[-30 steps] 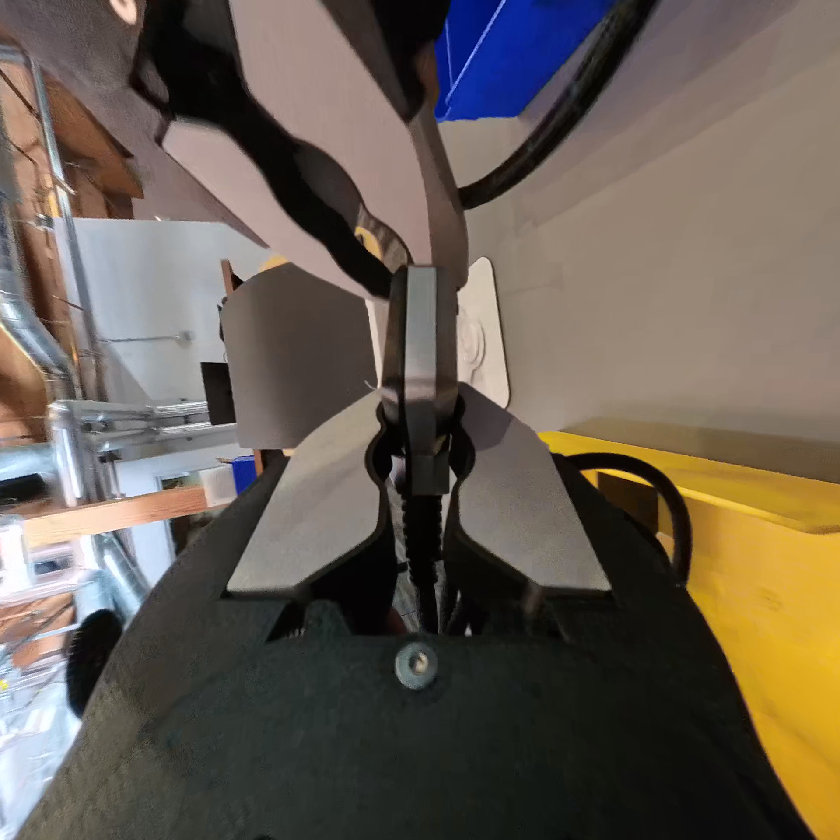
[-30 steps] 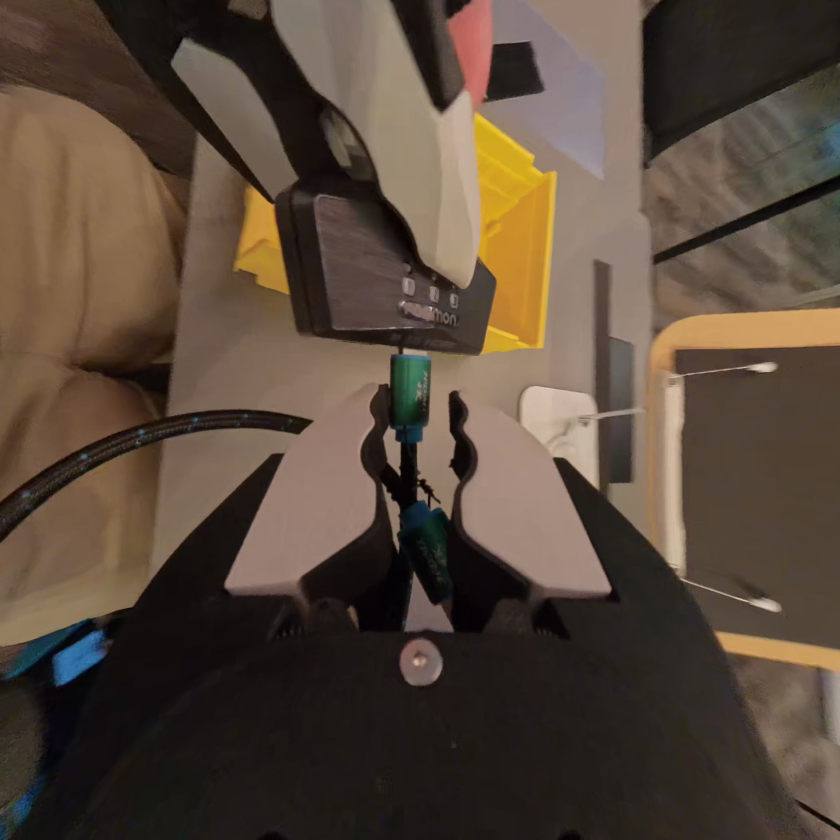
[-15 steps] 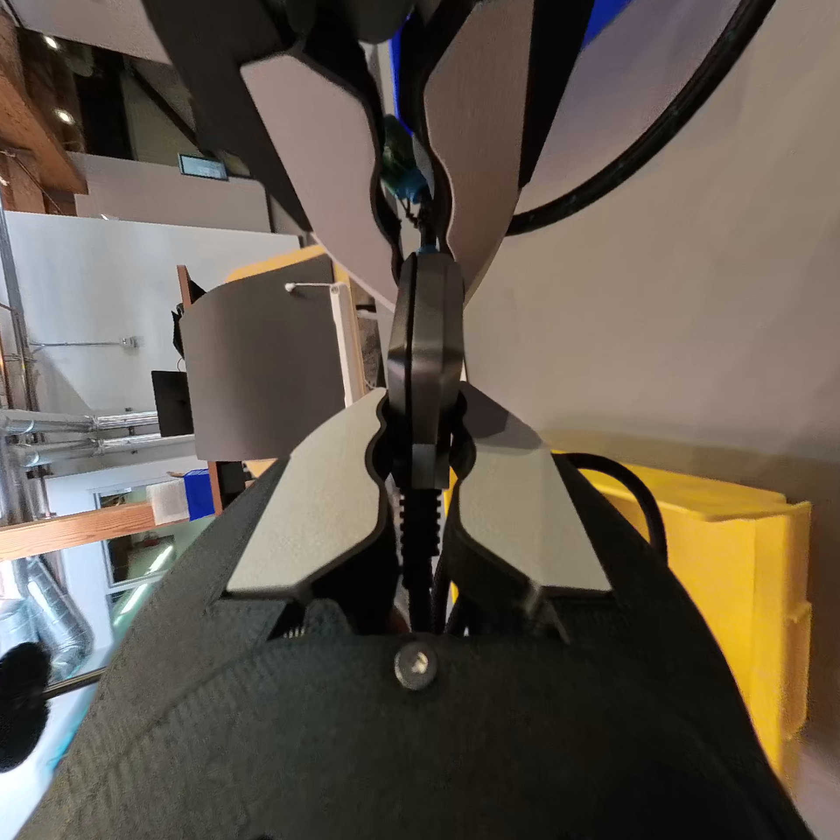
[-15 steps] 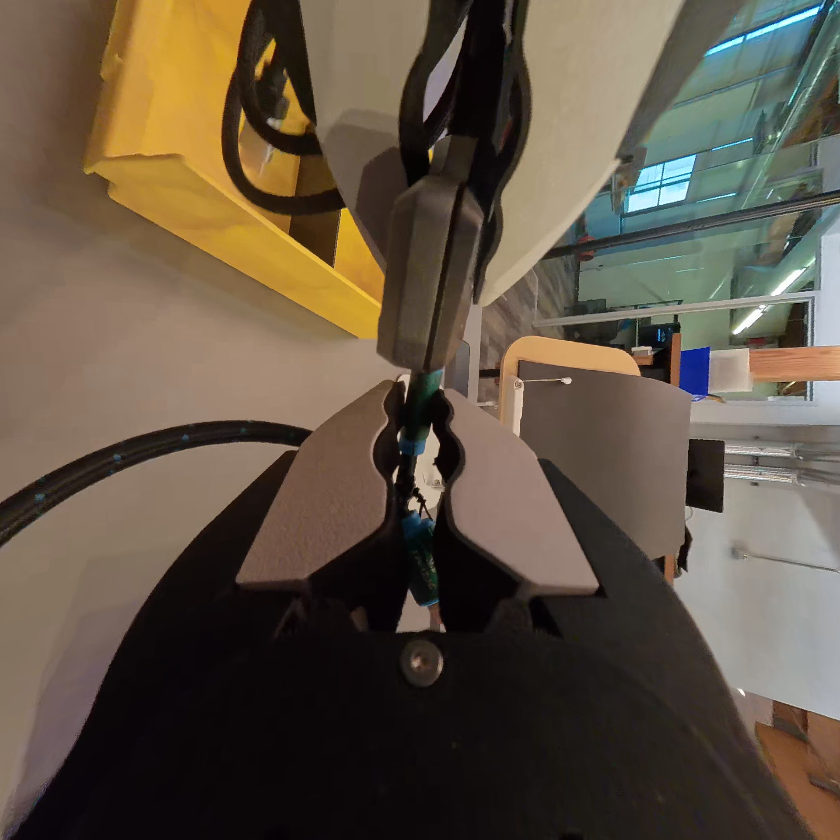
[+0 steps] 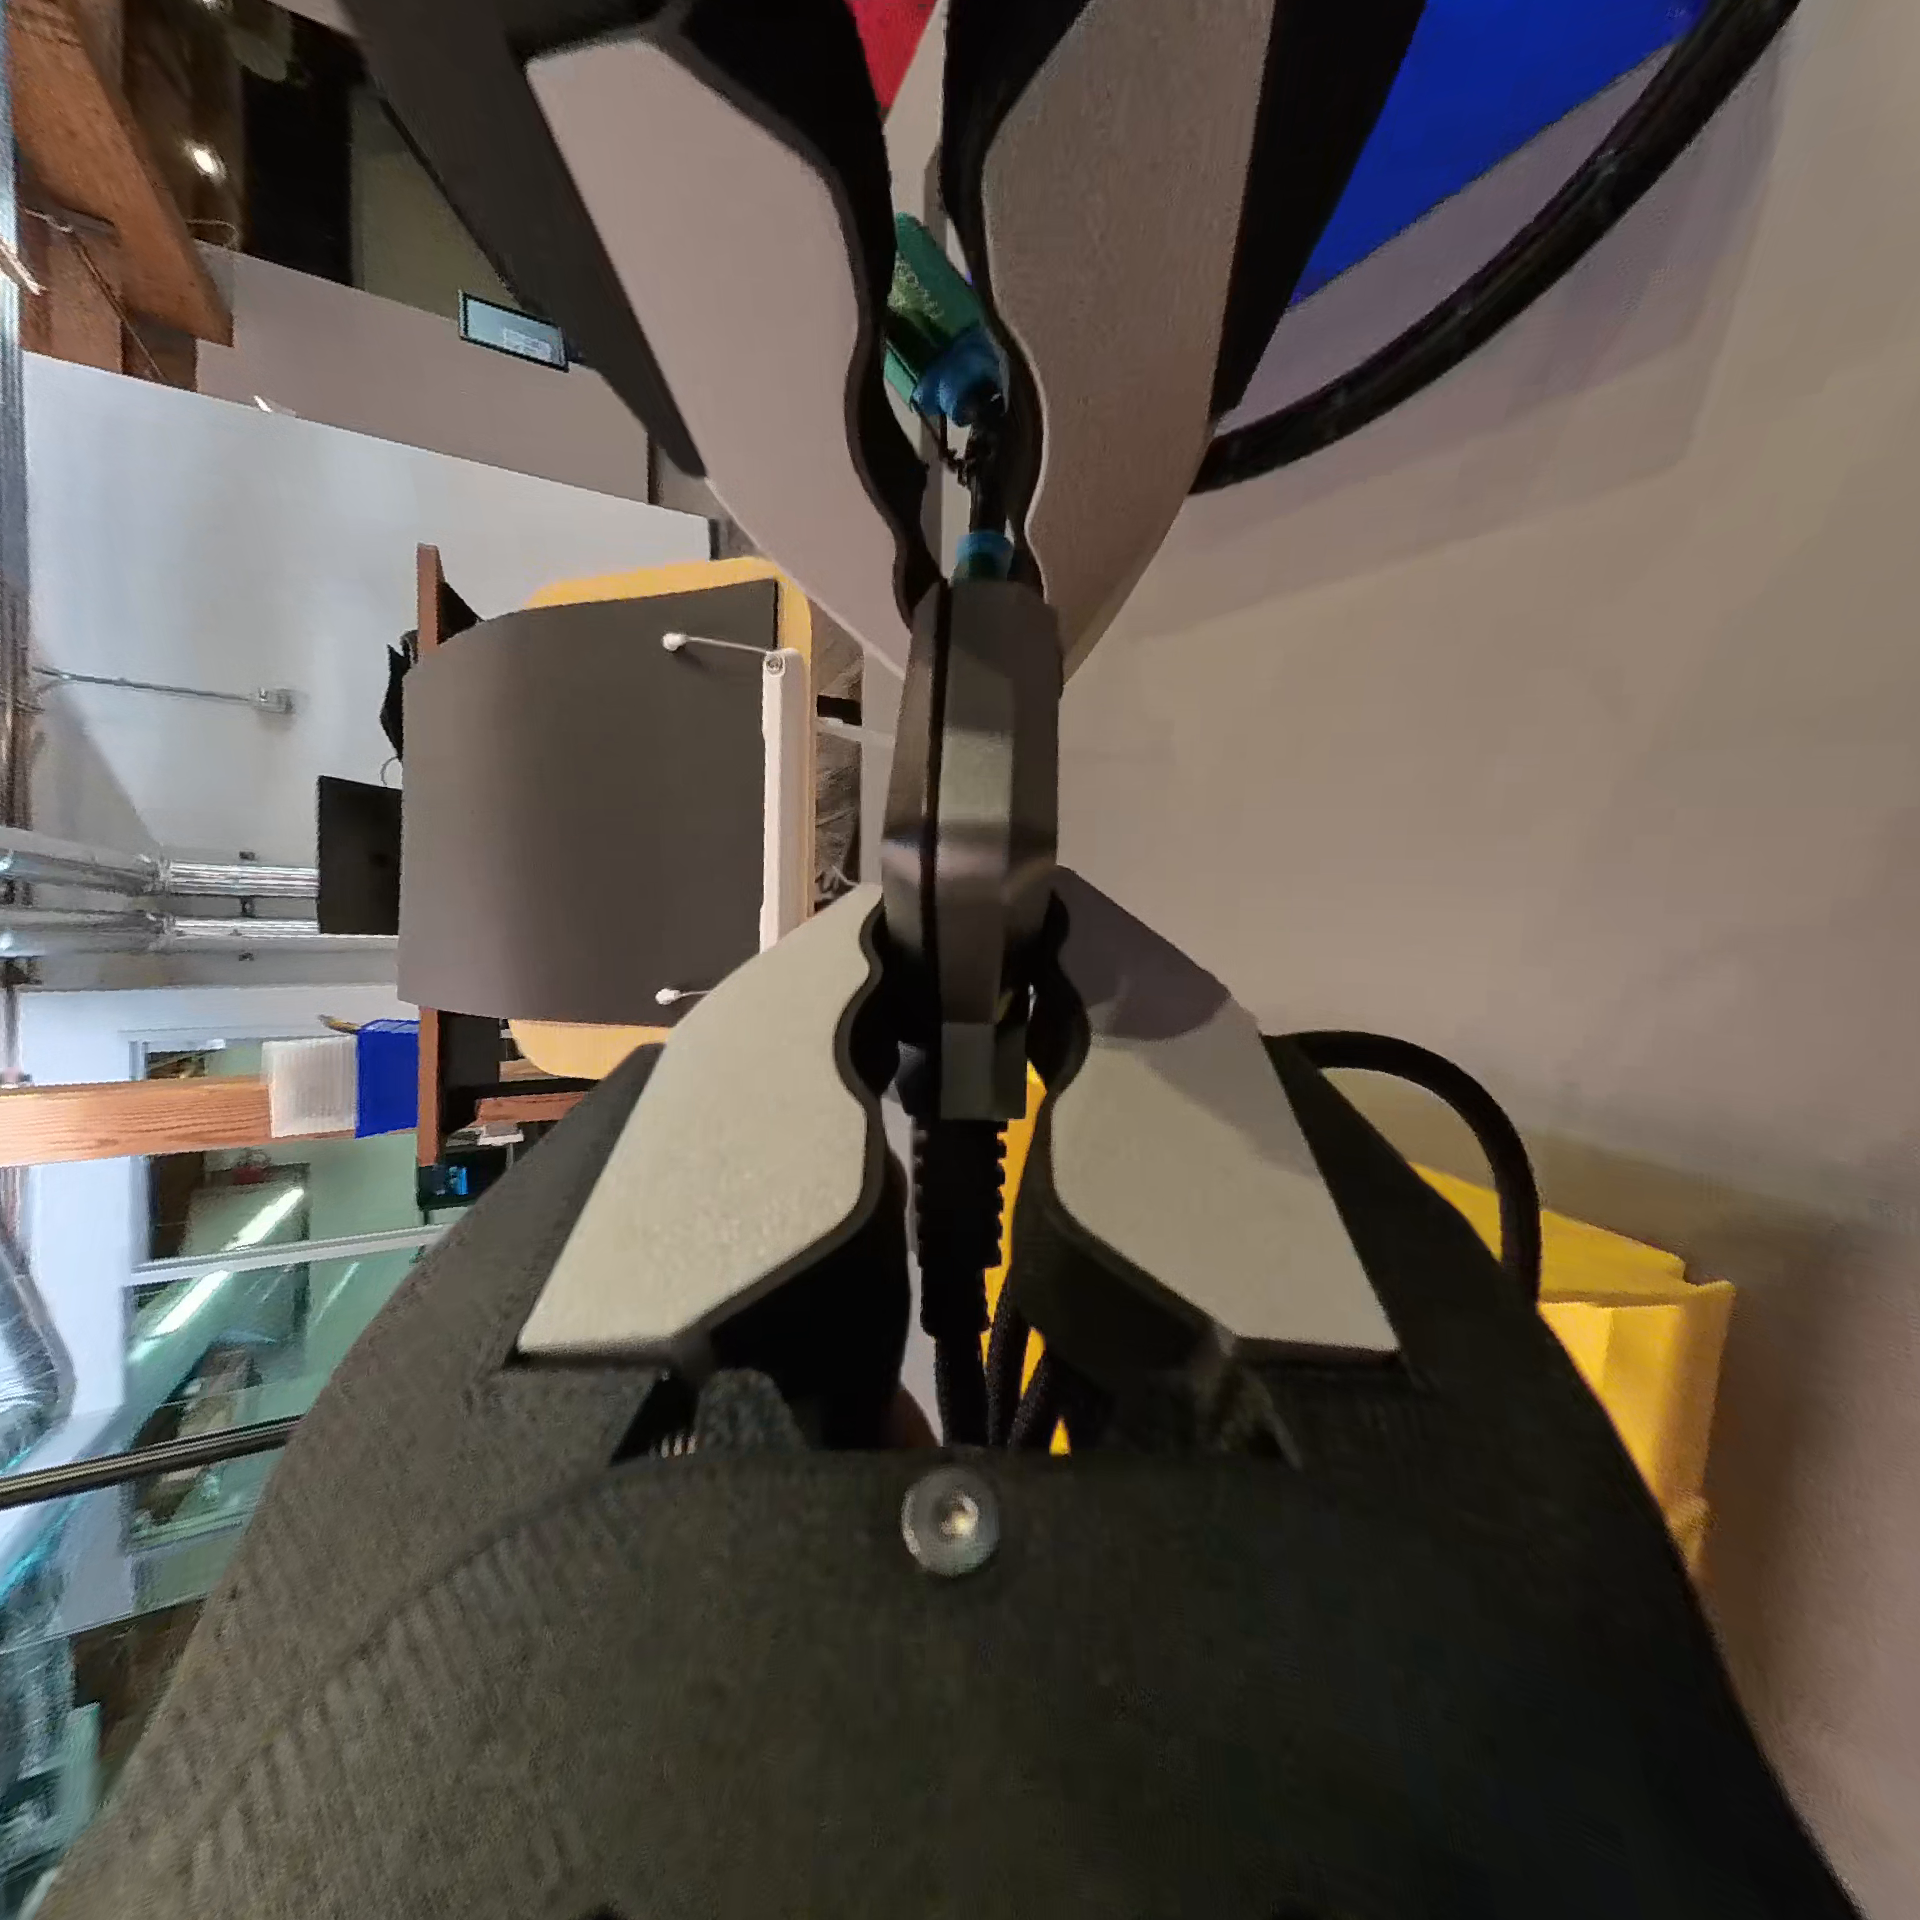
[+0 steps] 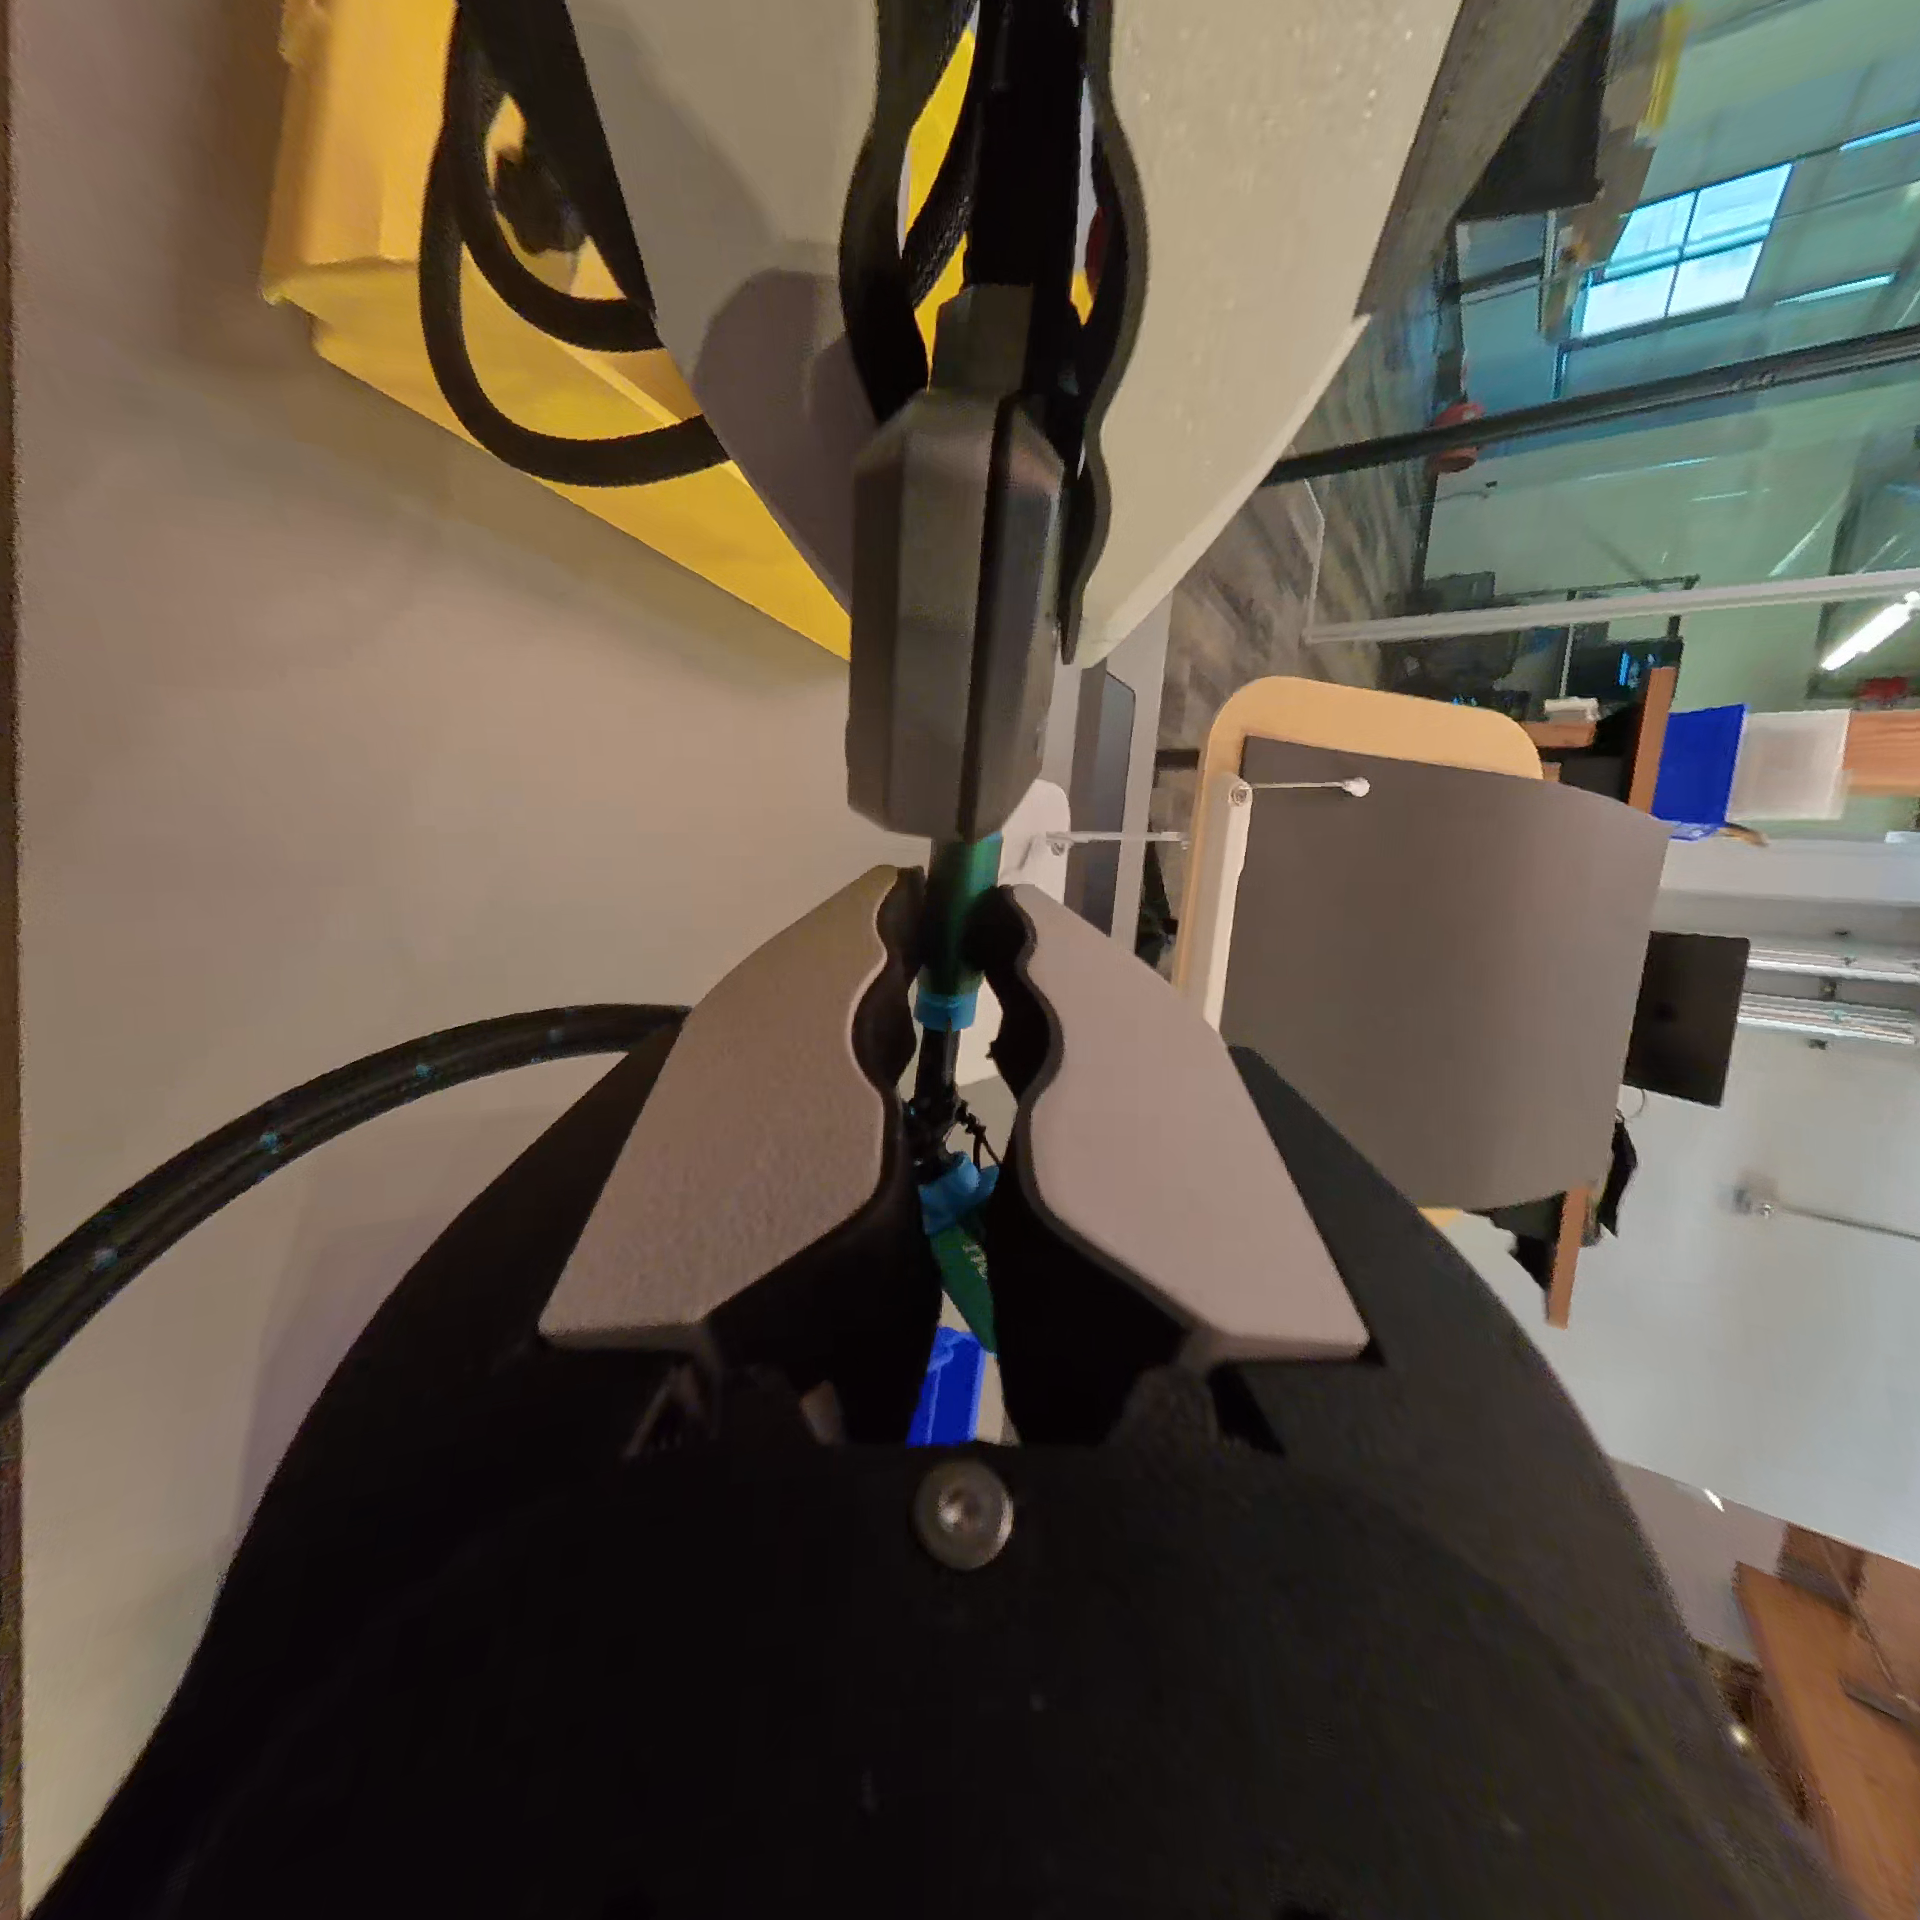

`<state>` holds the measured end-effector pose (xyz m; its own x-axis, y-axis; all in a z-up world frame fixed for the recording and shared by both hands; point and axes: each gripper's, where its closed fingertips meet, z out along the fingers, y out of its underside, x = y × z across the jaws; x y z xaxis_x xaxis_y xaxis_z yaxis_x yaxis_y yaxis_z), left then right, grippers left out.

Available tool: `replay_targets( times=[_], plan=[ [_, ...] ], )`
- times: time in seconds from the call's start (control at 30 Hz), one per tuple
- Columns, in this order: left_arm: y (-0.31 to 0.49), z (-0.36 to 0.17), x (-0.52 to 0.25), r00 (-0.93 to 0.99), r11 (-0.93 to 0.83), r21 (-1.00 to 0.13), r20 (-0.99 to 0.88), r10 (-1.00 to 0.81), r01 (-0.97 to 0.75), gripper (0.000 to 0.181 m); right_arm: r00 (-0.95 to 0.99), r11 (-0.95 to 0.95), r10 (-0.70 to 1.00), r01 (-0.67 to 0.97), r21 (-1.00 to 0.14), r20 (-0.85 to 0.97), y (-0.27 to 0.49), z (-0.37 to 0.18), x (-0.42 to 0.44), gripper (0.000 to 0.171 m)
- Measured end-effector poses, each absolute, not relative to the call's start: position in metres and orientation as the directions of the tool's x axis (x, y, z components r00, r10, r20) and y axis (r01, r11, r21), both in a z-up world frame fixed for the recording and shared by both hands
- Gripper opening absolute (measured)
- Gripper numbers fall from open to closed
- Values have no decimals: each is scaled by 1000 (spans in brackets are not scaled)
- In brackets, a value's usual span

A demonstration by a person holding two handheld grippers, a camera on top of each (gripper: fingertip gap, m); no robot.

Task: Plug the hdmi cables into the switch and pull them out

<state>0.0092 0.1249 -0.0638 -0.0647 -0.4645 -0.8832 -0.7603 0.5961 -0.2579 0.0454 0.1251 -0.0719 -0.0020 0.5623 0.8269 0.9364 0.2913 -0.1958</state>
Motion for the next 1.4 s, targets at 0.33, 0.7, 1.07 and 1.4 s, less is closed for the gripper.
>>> replay_targets(
  times=[0.33, 0.7, 1.07, 1.4],
  plan=[
    [119, -54, 19, -15, 607, -328, -872, -489, -724, 22, 81, 368, 581, 861, -350, 810, 122, -62, 46, 11],
    [113, -61, 27, -40, 628, -297, -885, -464, -720, 21, 5, 365, 555, 897, -249, 832, 118, -68, 48, 12],
    [106, -65, 36, 20, 598, -426, -825, -565, -680, 22, -32, 331, 573, 923, -195, 819, 108, -68, 60, 12],
    [92, -59, 39, 32, 601, -506, -781, -624, -619, 22, 24, 416, 719, 786, -458, 695, 92, -64, 58, 12]
  ],
)
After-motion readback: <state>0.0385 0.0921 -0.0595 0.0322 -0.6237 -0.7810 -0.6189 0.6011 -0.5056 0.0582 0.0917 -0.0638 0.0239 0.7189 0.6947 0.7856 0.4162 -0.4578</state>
